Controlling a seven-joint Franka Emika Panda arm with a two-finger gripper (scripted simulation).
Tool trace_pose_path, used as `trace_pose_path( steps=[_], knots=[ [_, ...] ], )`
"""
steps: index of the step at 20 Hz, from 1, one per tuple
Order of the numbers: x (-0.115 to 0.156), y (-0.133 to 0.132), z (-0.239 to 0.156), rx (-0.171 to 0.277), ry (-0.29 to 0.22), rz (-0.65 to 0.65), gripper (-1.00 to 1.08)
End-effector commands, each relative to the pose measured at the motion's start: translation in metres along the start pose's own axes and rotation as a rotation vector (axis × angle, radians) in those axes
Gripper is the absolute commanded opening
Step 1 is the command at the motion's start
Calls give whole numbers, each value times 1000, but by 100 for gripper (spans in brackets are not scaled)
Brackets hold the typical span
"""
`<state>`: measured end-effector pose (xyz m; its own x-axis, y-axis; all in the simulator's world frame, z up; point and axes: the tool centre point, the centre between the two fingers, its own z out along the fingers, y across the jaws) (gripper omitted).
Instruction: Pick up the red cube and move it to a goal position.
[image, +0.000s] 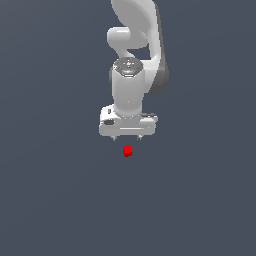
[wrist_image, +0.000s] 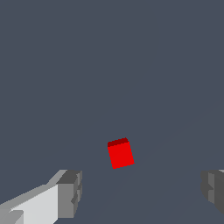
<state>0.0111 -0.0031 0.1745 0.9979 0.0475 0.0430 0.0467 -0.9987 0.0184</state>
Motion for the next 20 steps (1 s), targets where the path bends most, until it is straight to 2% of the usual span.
trace_pose_path(
  steps=[1,9,20],
  knots=[
    [0,0,0,0,0,0,100],
    [-5,-1,23,4,-6,-37,100],
    [-26,-4,116,20,-30,-183,100]
  ],
)
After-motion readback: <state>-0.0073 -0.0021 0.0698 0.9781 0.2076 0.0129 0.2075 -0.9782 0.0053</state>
